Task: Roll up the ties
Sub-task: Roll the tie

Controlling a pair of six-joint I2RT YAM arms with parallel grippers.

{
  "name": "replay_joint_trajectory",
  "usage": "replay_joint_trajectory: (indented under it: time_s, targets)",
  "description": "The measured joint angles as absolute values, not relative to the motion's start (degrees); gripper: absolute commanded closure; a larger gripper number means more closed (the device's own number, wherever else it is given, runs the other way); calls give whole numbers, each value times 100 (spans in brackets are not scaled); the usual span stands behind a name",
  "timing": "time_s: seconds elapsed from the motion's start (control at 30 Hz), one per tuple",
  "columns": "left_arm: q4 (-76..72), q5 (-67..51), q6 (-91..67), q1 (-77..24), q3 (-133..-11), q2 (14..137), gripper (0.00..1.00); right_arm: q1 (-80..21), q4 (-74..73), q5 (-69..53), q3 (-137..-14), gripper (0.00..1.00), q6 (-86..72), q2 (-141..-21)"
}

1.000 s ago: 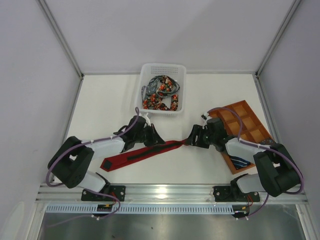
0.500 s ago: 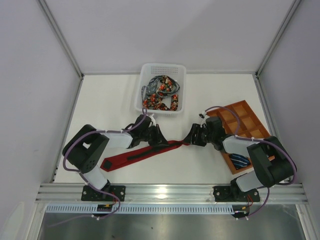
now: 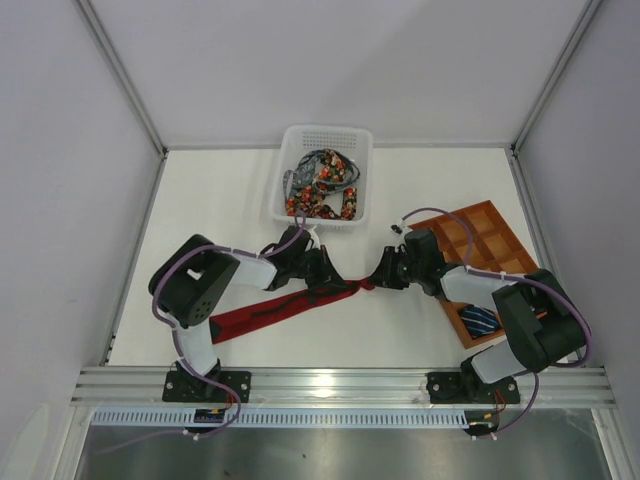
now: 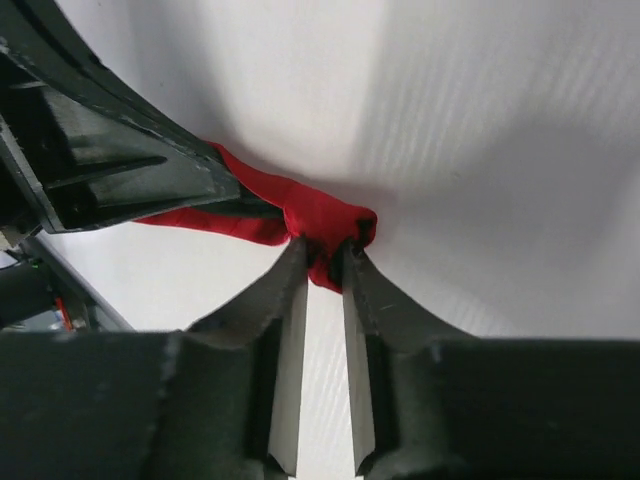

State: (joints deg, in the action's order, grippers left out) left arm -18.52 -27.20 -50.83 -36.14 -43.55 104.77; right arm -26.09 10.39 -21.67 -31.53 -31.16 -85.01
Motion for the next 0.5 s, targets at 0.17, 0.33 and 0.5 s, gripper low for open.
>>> replay_joint_trajectory:
  time_s: [0.17, 0.33, 0.5]
  targets:
    - [-1981, -2786, -5122, -3612, -4372, 10580, 99, -2842, 510, -1883, -3586, 96, -3035, -8499]
    - [-2049, -2886, -5144, -3623, -4449, 10685, 99, -3183, -454, -1431, -4154, 99, -2969, -8403]
    - [-2102, -2864, -5146, -3736, -4440, 10685, 99, -3763, -1625, -856, -4862, 100, -2860, -8379]
